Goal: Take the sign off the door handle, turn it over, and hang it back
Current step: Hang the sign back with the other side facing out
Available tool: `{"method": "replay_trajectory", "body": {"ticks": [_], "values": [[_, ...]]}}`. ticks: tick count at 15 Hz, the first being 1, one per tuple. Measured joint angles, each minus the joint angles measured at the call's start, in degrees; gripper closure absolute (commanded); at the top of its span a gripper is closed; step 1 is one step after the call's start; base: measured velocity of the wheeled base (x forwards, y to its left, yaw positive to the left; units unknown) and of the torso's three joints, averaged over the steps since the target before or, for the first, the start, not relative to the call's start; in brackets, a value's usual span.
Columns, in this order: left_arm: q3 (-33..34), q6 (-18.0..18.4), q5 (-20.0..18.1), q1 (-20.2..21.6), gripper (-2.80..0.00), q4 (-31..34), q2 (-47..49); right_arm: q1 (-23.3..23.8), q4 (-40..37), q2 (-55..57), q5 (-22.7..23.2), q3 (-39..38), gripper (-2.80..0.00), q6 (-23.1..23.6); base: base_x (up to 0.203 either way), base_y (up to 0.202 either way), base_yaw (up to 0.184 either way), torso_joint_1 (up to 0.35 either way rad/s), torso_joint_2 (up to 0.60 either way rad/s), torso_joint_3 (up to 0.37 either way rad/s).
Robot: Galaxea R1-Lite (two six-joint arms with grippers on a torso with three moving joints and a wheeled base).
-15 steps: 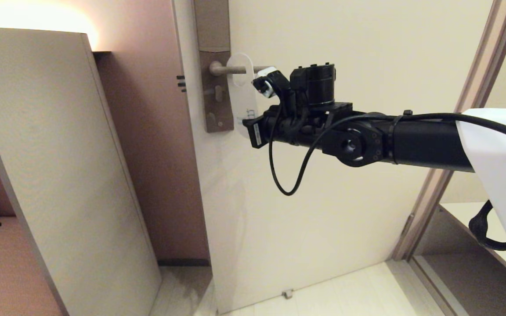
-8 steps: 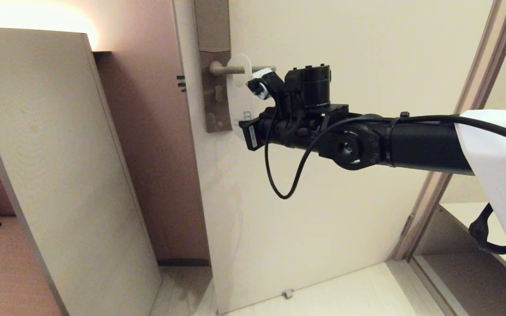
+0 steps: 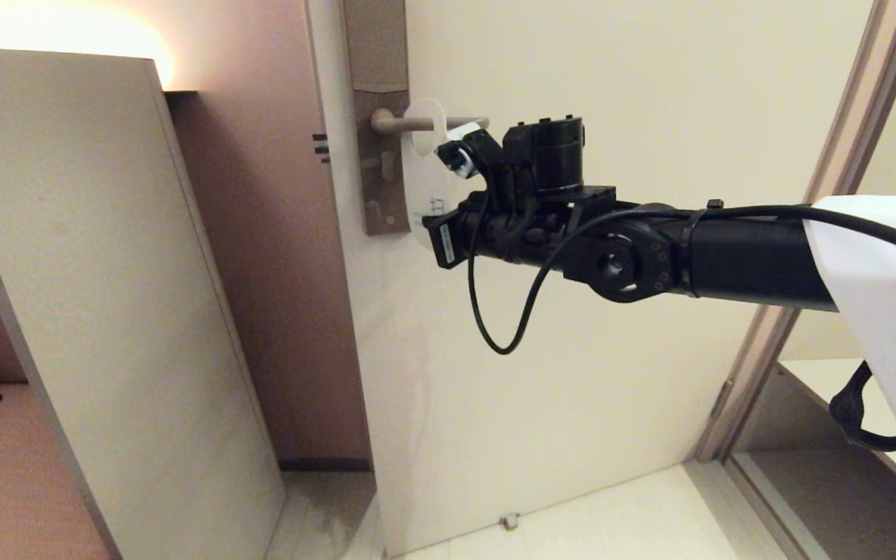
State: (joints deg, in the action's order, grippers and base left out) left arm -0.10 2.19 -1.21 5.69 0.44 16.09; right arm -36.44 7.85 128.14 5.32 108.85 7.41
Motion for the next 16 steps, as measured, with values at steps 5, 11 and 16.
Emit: {"method": "replay_trajectory", "body": {"ticks": [5, 11, 16], "values": [[0.00, -0.03, 0.00, 0.00, 0.00, 0.00, 0.00, -0.22, 0.02, 0.17, 0.09, -0.50, -2.80, -0.13, 0.000, 0.000, 0.000, 0.000, 0.00, 0.000], [0.00, -0.01, -0.01, 0.00, 0.00, 0.00, 0.00, -0.22, 0.17, -0.03, 0.13, -1.38, -2.80, -0.17, 0.000, 0.000, 0.000, 0.000, 0.00, 0.000], [0.00, -0.05, 0.00, 0.00, 0.00, 0.00, 0.00, -0.20, 0.17, -2.08, 0.17, -4.16, -2.80, -0.19, 0.000, 0.000, 0.000, 0.000, 0.00, 0.000]]}}
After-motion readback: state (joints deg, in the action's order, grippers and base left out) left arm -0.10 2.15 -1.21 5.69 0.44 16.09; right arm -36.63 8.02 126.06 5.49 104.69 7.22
